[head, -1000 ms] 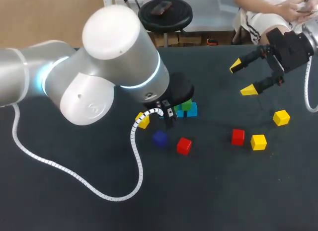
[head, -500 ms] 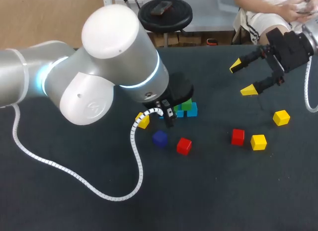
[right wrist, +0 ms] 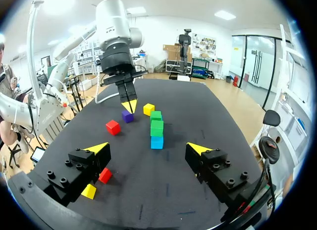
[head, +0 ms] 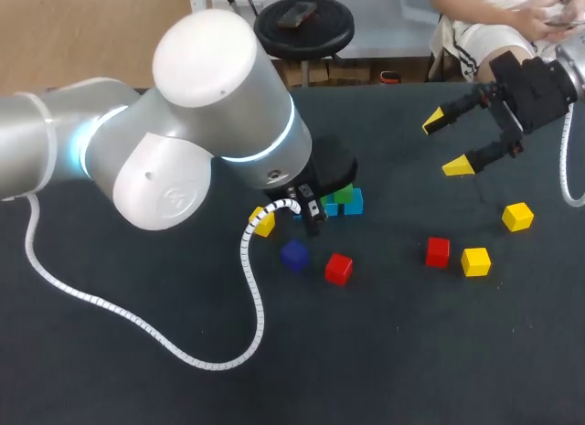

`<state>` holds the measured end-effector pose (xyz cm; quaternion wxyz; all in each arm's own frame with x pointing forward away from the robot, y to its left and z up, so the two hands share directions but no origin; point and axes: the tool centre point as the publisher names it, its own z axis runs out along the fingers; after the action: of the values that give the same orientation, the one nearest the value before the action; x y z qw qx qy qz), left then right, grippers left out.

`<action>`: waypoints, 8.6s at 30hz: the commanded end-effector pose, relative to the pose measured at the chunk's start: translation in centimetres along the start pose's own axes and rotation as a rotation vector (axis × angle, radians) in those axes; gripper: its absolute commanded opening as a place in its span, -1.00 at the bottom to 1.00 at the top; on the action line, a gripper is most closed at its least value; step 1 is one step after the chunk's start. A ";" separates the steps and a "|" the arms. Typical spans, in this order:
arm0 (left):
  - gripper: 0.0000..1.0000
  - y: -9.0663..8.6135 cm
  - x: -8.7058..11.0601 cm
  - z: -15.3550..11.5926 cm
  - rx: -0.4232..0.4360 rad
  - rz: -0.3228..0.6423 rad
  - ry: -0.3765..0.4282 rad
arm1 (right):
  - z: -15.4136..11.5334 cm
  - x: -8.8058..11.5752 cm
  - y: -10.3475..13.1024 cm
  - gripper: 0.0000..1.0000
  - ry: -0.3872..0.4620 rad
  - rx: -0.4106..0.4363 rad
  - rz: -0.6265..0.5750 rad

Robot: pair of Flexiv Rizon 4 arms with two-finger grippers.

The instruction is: Place the blue cubes, place green cubes on the blue cubes, place the yellow cubes on the green cubes, then place the red cubes on the yellow cubes, and place purple cube on the red cubes.

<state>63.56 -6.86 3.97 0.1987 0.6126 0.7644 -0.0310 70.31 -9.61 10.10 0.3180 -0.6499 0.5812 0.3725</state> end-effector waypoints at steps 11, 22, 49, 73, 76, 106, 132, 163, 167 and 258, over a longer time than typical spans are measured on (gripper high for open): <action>-1.00 0.9 -0.1 0.6 0.008 0.002 0.012 | 0.0 0.0 0.0 1.00 -0.001 0.001 -0.001; -1.00 1.0 0.3 0.4 0.000 -0.010 0.020 | 0.0 0.0 0.0 1.00 -0.001 0.001 -0.001; -1.00 1.7 0.2 1.0 0.003 -0.006 0.018 | 0.0 0.0 0.0 1.00 -0.001 0.001 -0.001; -1.00 2.7 0.2 1.7 0.005 -0.004 0.023 | 0.0 0.0 0.0 1.00 -0.001 0.001 -0.001; -1.00 2.8 0.2 1.8 0.006 -0.004 0.025 | 0.0 0.0 0.0 1.00 -0.001 0.001 -0.001; -1.00 3.5 0.6 2.0 0.003 -0.012 0.030 | 0.0 0.0 0.0 1.00 -0.001 0.001 -0.001; -1.00 4.3 0.7 2.5 -0.002 -0.021 0.040 | 0.0 0.0 0.0 1.00 -0.001 0.001 -0.001; 1.00 5.5 6.8 -6.9 0.057 -0.080 -0.207 | 0.0 0.0 0.0 1.00 -0.001 0.001 -0.001; 1.00 5.8 7.7 -7.1 0.124 -0.056 -0.306 | 0.0 0.0 0.0 1.00 -0.001 0.001 -0.001; 1.00 14.9 9.8 -4.5 0.297 0.001 -0.435 | -0.5 -0.5 0.4 1.00 0.026 0.015 -0.021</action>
<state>74.60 7.18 7.65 0.2687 0.6133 0.6910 -0.2725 70.34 -9.64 10.12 0.3184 -0.6511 0.5803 0.3714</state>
